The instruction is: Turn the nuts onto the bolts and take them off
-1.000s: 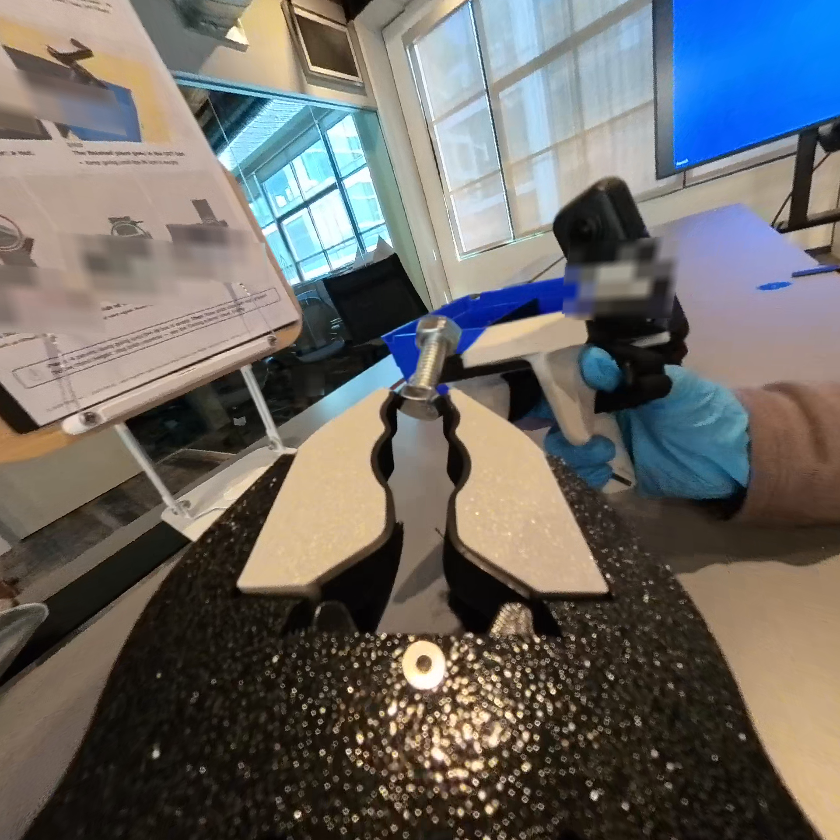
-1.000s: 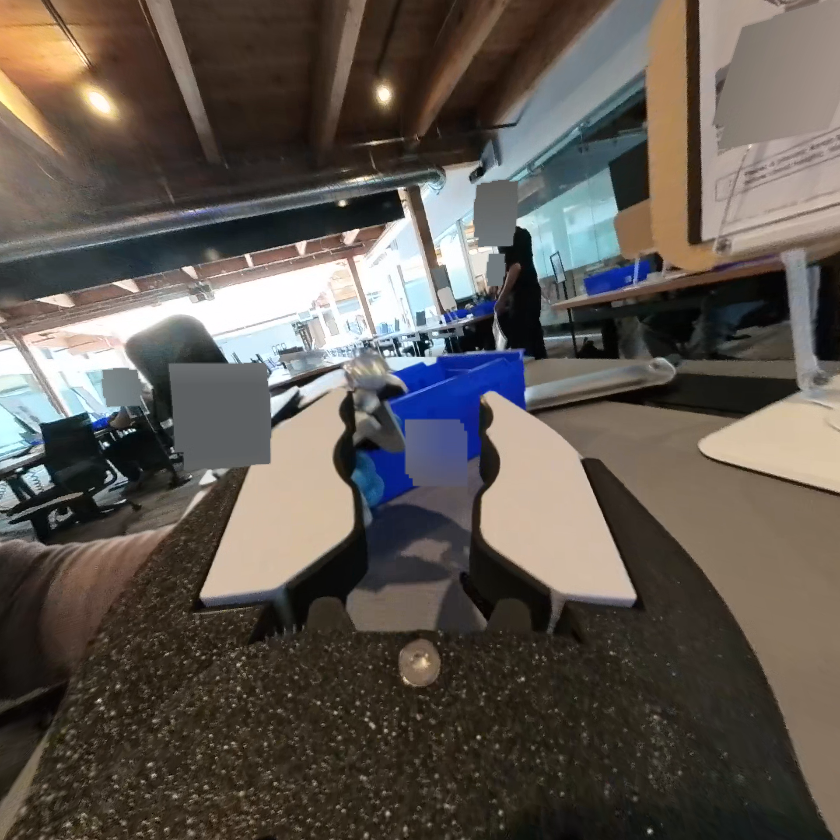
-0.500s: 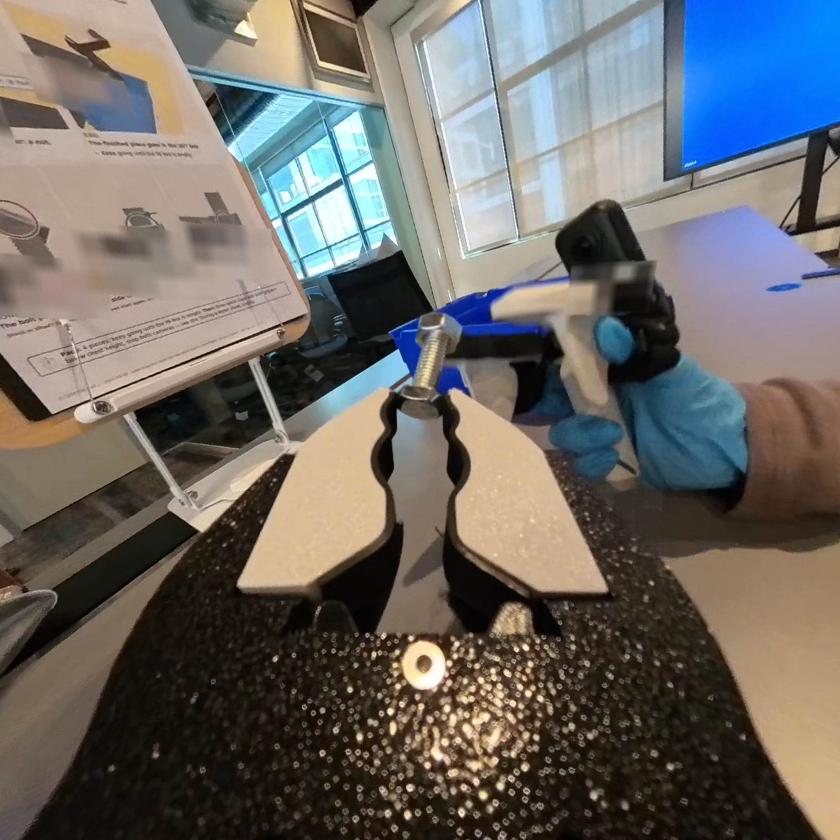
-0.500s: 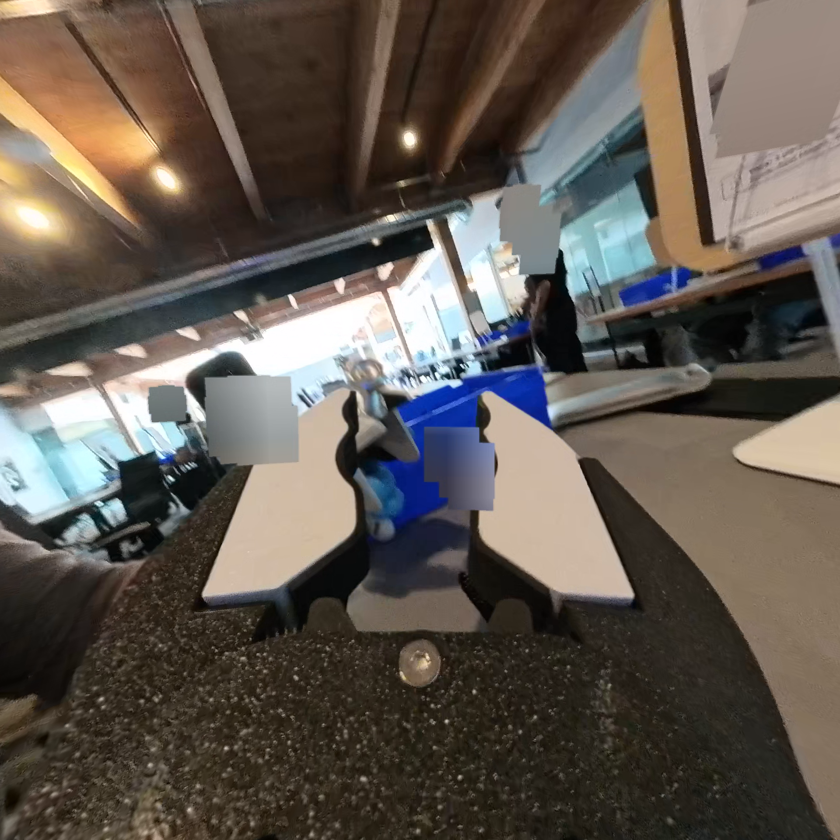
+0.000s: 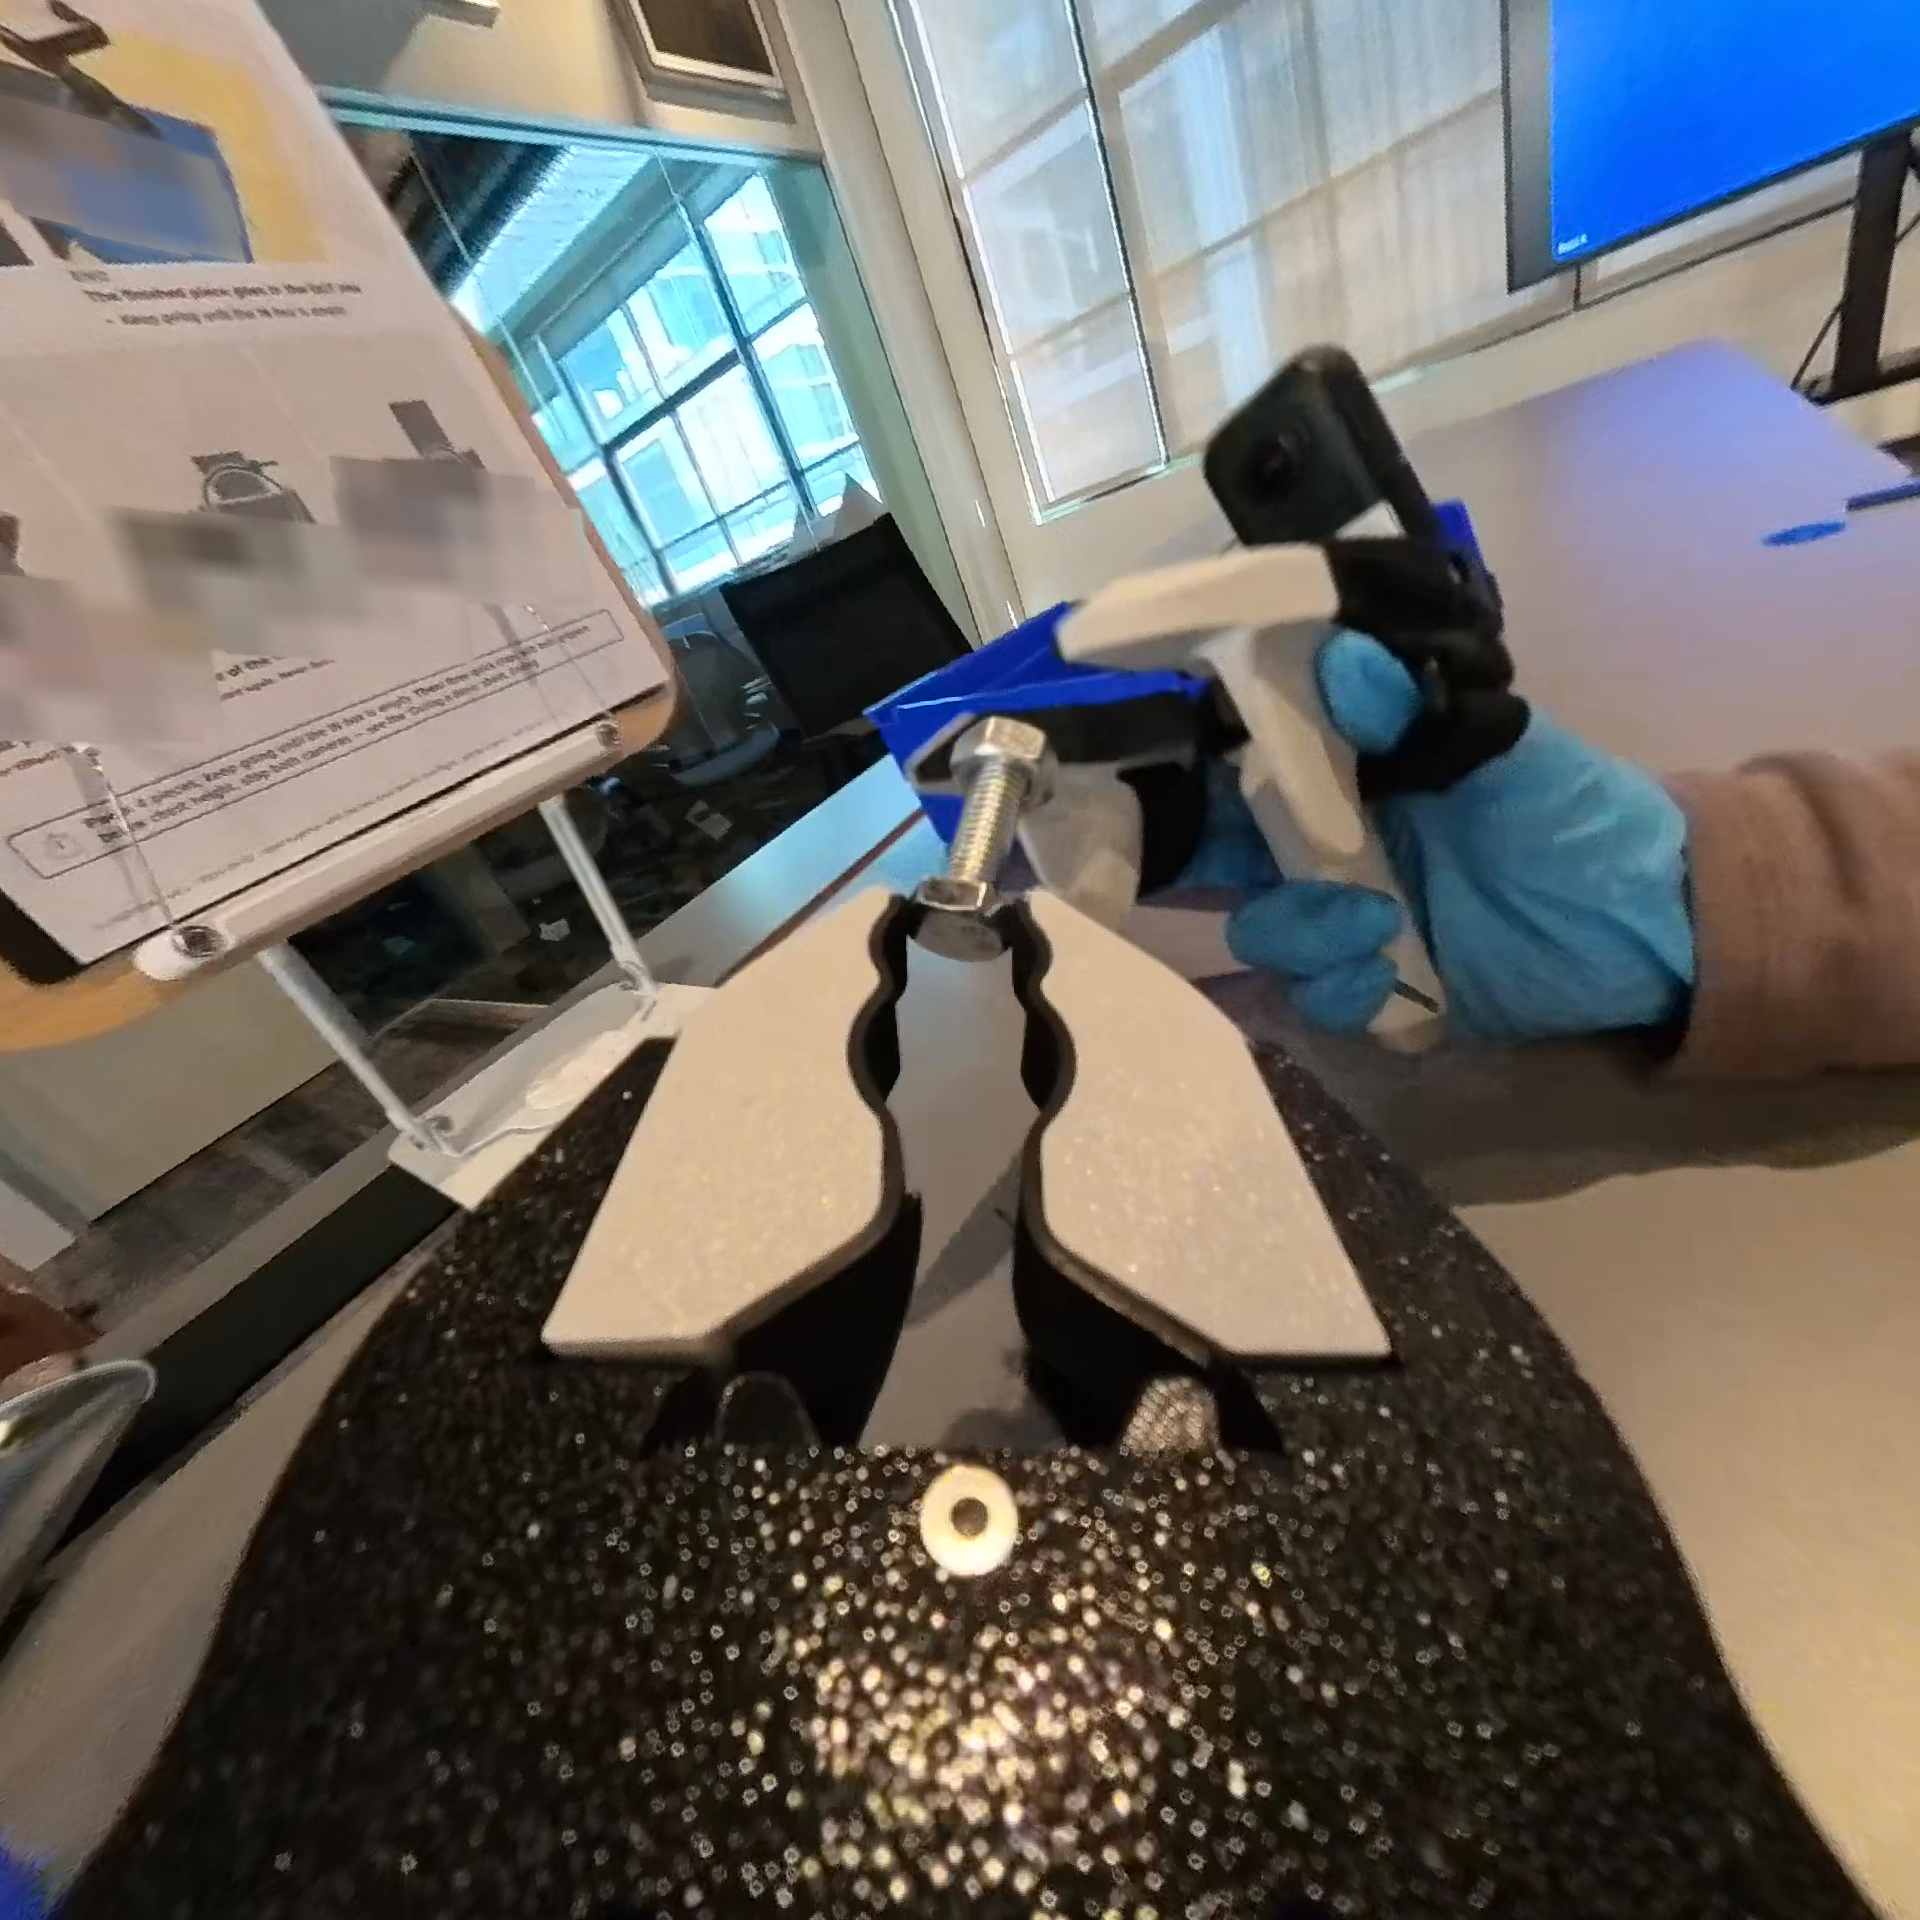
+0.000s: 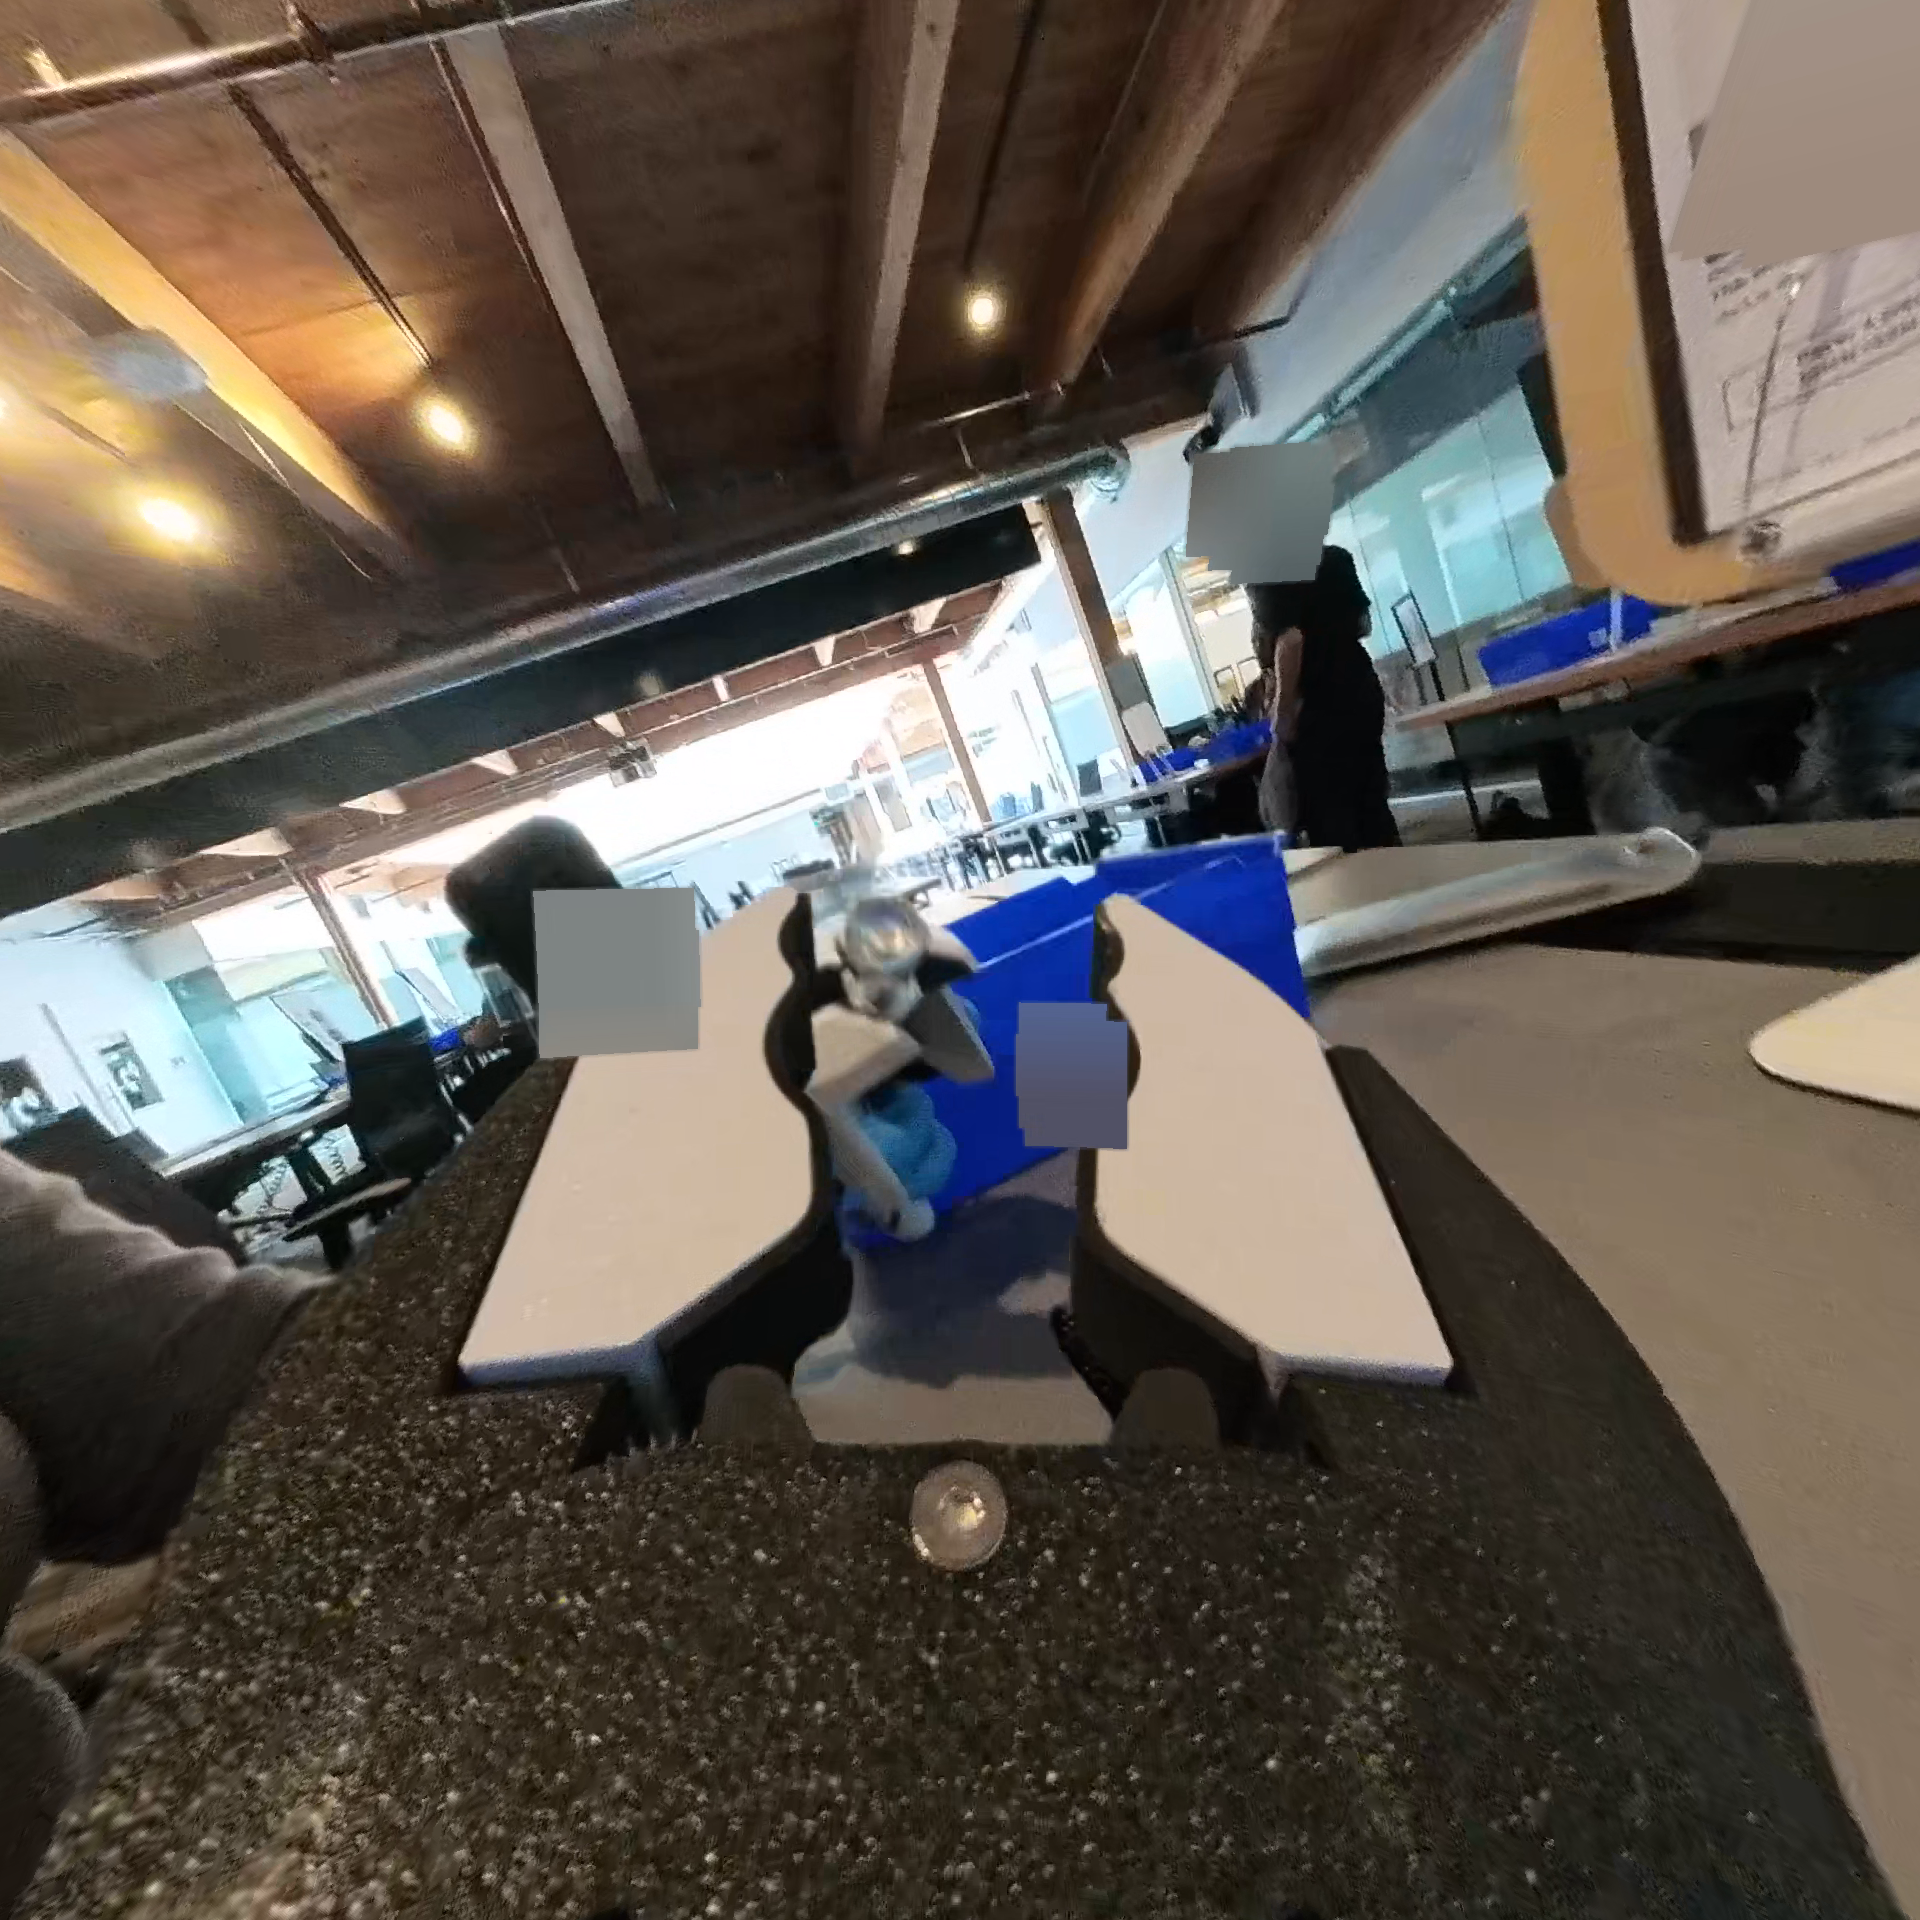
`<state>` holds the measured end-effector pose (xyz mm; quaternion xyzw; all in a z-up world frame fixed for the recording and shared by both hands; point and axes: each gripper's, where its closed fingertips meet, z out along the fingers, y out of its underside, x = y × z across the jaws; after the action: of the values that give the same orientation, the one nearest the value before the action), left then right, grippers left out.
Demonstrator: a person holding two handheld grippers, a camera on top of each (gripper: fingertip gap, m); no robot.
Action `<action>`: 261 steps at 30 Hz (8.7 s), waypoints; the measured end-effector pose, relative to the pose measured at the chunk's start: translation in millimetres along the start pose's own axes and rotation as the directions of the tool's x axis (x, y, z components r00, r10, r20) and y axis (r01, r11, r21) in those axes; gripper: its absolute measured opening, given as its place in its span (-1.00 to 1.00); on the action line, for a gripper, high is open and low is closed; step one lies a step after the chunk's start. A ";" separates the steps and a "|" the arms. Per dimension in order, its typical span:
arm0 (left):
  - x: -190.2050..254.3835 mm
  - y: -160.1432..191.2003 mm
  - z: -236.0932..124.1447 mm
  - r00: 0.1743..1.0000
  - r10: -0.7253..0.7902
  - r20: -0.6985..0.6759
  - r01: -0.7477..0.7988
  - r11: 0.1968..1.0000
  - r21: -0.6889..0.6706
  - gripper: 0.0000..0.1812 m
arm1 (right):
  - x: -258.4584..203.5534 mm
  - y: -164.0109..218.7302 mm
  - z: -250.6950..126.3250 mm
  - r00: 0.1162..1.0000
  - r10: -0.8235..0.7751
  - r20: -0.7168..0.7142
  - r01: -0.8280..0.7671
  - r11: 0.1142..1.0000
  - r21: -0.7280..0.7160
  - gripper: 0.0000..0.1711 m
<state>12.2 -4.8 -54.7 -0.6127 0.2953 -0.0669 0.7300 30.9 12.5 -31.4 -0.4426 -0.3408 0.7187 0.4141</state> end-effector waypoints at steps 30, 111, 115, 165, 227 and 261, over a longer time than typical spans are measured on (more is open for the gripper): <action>12.7 5.5 3.5 0.995 0.091 -0.052 -0.093 0.995 -0.037 -0.79 | -1.3 20.6 -4.1 0.993 0.102 0.064 -0.088 0.976 -0.198 -0.50; 9.6 21.0 -10.1 0.953 -0.256 -0.164 0.206 0.940 -0.270 -0.79 | 2.2 51.5 2.6 -0.332 -0.936 0.119 0.891 -0.353 -0.287 -0.79; -0.7 28.0 -8.7 0.954 -0.291 -0.075 0.254 0.914 -0.317 -0.79 | 13.1 47.4 9.5 -0.442 -0.888 0.124 0.852 -0.459 -0.250 -0.79; -47.6 34.0 -3.3 0.855 0.148 0.497 -0.044 0.976 -0.214 -0.79 | 153.5 -24.2 68.1 0.387 -0.823 -0.415 0.703 0.555 -0.444 -0.98; -105.6 66.4 12.7 0.850 -0.084 0.520 0.155 0.983 -0.094 -0.79 | 145.8 4.1 93.9 0.654 -0.732 -0.194 0.696 0.682 -0.225 -1.00; -115.7 62.8 0.1 0.781 0.035 0.624 0.067 0.988 -0.139 -0.79 | 139.9 -38.7 13.9 0.510 -0.594 -0.623 0.629 0.751 -0.200 -1.00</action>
<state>-98.8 63.6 -73.0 -0.6569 0.0362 0.1564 0.7367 -7.6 152.7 -42.6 -0.5040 -0.2891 0.3330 0.7427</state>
